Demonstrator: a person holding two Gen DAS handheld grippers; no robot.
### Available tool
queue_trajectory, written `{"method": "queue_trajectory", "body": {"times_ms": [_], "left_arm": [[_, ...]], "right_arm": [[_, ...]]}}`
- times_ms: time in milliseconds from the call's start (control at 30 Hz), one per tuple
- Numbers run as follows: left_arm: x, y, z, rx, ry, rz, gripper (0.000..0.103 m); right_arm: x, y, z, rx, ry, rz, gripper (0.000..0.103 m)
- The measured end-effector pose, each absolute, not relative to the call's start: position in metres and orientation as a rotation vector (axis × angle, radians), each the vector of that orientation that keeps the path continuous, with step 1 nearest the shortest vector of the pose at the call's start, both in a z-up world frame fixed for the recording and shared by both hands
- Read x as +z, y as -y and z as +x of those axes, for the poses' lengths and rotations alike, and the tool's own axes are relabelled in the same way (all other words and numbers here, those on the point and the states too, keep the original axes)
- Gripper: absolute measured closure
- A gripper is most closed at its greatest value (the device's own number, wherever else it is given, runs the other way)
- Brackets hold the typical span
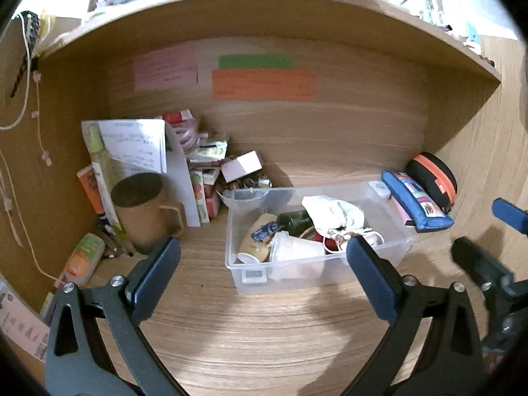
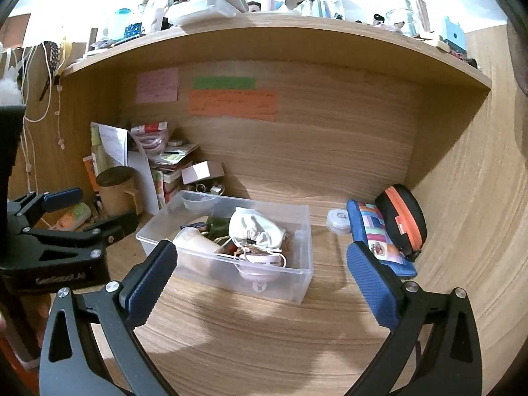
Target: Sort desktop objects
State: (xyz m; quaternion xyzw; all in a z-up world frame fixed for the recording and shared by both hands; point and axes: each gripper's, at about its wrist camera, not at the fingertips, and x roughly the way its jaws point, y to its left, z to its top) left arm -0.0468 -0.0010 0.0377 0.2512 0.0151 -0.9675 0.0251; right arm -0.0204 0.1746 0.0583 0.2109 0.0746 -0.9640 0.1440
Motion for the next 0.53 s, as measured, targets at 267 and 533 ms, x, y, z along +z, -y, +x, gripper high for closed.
{"method": "queue_trajectory", "body": {"times_ms": [267,533], "left_arm": [[0.021,-0.006,-0.059,-3.016,-0.045,0.847,0.001],[0.022,-0.010,-0.057,-3.030,-0.009,0.828,0.001]], "right_arm": [[0.057,-0.182,-0.021,-2.786,-0.182,0.616,0.000],[0.047,-0.181,-0.031,-2.758,-0.171,0.663,0.000]]}}
